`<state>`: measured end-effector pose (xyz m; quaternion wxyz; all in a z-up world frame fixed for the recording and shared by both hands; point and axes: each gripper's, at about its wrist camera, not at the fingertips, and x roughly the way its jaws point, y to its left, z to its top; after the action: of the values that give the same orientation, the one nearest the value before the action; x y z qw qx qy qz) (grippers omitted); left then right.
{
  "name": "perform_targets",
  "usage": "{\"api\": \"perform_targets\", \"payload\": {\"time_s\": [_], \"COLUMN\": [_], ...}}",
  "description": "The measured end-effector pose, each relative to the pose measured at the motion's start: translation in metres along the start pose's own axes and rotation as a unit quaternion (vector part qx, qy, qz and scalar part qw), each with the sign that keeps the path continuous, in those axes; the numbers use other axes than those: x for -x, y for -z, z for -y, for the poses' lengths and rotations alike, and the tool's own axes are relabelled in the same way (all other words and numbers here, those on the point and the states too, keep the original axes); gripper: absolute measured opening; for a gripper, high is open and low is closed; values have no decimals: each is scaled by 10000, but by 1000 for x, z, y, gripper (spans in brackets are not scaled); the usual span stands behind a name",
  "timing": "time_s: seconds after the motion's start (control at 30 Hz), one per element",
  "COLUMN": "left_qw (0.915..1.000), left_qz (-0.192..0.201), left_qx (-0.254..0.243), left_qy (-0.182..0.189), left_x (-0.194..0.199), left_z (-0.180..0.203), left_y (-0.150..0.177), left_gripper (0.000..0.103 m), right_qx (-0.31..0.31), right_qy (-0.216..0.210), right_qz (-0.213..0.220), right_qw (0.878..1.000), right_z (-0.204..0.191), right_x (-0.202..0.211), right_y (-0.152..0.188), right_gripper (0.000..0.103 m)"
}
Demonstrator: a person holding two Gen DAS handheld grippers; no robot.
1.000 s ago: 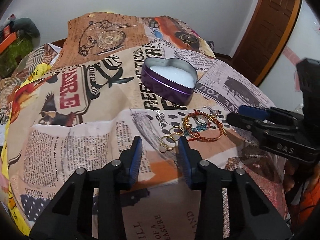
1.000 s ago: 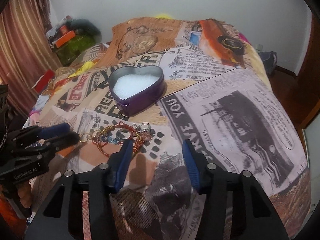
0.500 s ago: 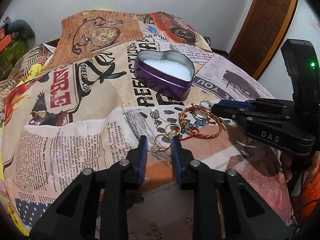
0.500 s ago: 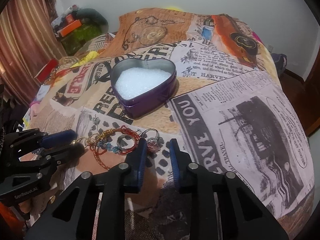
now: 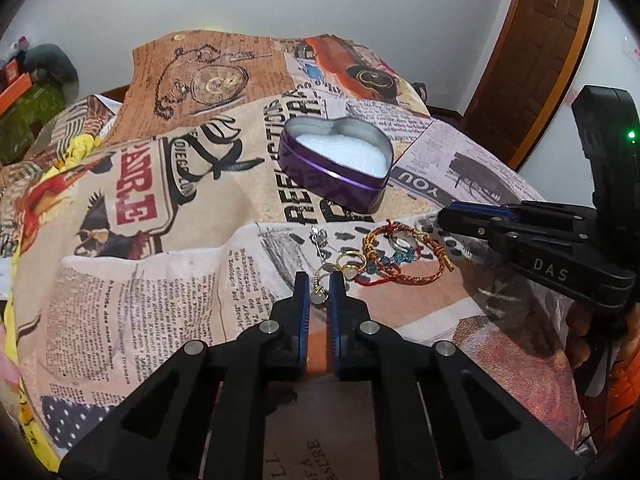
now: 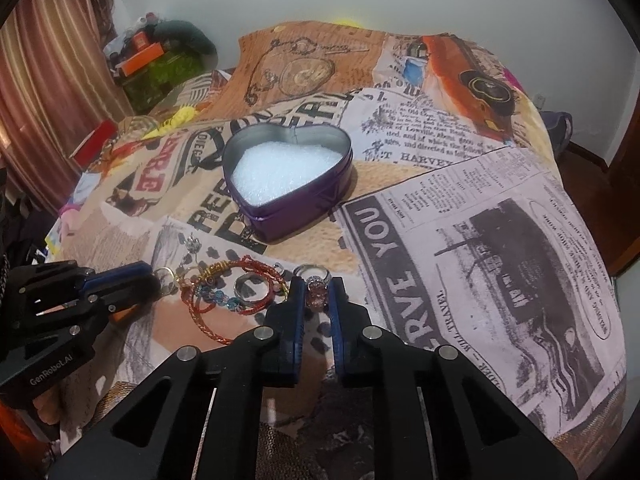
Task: Organize jewelry
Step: 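Carry the gold ring with the left gripper into the heart tin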
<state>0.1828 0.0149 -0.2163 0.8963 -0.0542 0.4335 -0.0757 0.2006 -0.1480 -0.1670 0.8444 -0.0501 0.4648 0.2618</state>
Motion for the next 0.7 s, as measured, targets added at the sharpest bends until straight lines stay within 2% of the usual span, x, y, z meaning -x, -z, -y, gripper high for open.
{"api": "perform_targets", "payload": {"time_s": [0.23, 0.7], "left_qw": [9994, 9950], "left_qz": [314, 989], "left_qx": [-69, -140], "left_qy": [-121, -65], "left_x": [20, 49], "left_z": [3, 9], "left_y": [-12, -51], "left_gripper": [8, 8], "right_qx": [-13, -72], "right_qy": [19, 97], "right_qz": [231, 825], "right_qw": [9997, 9965], "right_z": [-5, -13], "right_x": [20, 61], "right_y": [-5, -20], "right_gripper": [10, 10]}}
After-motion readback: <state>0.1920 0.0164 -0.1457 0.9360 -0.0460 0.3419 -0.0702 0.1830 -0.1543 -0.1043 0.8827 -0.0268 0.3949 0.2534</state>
